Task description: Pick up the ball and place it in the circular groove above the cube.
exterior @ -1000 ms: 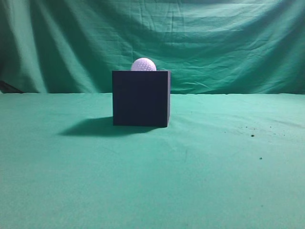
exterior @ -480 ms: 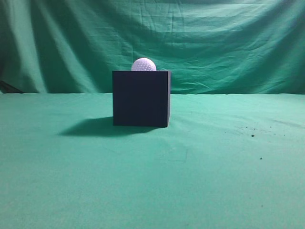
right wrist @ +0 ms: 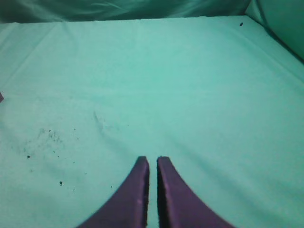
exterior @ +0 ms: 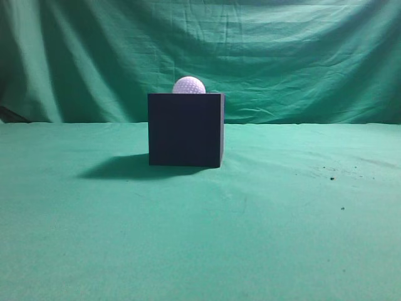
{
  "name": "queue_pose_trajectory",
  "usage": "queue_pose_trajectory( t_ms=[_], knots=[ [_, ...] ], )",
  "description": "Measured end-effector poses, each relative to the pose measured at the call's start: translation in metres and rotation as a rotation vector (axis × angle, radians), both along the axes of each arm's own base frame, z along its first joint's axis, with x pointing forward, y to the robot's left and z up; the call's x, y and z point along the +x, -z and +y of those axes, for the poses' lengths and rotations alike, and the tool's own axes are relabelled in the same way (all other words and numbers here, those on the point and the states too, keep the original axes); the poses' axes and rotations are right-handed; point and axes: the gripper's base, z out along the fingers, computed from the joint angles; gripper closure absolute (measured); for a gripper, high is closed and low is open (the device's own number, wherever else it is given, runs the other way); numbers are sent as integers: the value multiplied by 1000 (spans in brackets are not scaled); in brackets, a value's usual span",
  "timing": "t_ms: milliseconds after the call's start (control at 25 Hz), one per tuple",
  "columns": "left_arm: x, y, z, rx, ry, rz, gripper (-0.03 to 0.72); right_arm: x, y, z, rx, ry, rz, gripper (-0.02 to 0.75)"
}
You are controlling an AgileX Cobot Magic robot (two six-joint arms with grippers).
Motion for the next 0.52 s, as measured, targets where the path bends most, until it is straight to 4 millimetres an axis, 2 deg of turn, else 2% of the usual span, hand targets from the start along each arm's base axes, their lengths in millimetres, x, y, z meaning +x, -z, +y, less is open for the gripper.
queue_pose_trajectory(
  t_ms=[520],
  knots=[
    [0, 0, 0, 0, 0, 0, 688, 0, -1, 0, 12, 0, -11, 738]
  ],
)
